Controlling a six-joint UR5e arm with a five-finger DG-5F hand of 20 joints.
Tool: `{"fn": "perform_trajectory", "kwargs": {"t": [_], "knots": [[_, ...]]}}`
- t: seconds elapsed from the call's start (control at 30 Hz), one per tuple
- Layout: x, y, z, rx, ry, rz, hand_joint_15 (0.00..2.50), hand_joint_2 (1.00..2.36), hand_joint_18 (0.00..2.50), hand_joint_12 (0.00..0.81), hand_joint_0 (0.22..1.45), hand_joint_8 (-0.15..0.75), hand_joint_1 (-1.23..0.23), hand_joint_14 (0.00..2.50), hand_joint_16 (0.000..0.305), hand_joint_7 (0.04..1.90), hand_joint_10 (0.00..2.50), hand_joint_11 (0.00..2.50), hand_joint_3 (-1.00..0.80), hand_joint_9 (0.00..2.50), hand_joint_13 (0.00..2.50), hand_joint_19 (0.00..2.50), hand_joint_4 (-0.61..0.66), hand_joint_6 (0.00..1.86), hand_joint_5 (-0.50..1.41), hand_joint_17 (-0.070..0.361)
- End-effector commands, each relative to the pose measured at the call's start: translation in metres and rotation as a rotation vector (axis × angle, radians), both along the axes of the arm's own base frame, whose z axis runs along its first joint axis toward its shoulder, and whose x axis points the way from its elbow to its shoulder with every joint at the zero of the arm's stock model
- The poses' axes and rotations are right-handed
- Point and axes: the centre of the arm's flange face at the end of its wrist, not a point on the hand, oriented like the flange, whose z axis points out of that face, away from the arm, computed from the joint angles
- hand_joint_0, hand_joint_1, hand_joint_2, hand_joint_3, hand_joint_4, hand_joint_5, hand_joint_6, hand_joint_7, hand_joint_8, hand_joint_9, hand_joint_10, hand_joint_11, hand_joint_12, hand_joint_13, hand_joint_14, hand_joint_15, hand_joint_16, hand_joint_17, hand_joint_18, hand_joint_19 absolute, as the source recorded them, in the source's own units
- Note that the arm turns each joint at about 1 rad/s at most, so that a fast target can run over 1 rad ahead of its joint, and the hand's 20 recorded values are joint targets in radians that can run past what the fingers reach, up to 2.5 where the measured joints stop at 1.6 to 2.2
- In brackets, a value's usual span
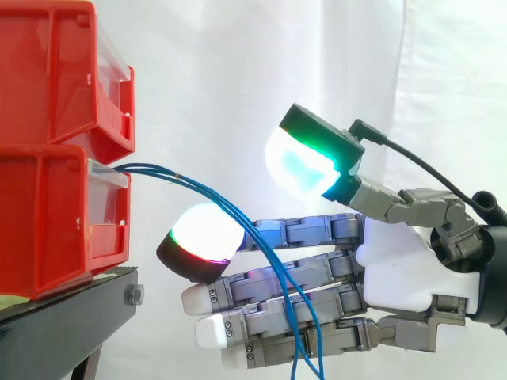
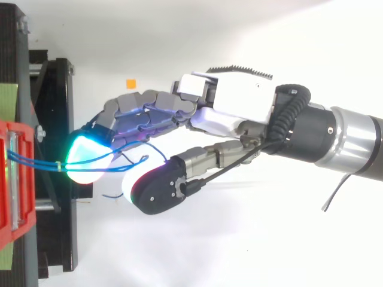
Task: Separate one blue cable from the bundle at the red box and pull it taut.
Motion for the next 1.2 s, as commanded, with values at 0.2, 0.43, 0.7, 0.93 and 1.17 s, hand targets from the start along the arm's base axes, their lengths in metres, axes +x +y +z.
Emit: {"fn": "perform_trajectory", "kwargs": {"t": [0.2,0.43,0.7,0.93,1.17], "knots": [[0.001,-0.004,0.002,0.011,-0.008,0.046,0.25,1.01,0.41,0.324,0.65,0.276,-0.59,0.01,0.035,1.02,0.01,0.37,-0.36,0.54,0.60,0.26,0.25,0.50,-0.16,0.079],[0.005,-0.004,0.008,0.013,-0.019,0.044,0.25,1.01,0.41,0.325,0.65,0.280,-0.57,0.01,0.035,1.04,0.01,0.37,-0.37,0.55,0.61,0.26,0.24,0.50,-0.15,0.079],[0.007,-0.007,0.013,0.012,-0.026,0.049,0.26,1.01,0.42,0.327,0.69,0.280,-0.55,0.01,0.035,1.10,0.01,0.38,-0.32,0.57,0.62,0.27,0.21,0.50,-0.15,0.079],[0.021,-0.013,-0.001,0.016,-0.016,0.062,0.28,1.01,0.43,0.330,0.66,0.284,-0.55,0.01,0.035,1.11,0.01,0.40,-0.37,0.57,0.63,0.28,0.21,0.50,-0.15,0.079],[0.035,-0.016,-0.010,0.049,0.047,0.116,0.28,1.01,0.43,0.333,0.65,0.284,-0.54,0.01,0.036,1.12,0.01,0.40,-0.38,0.57,0.64,0.28,0.21,0.50,-0.15,0.080]]}}
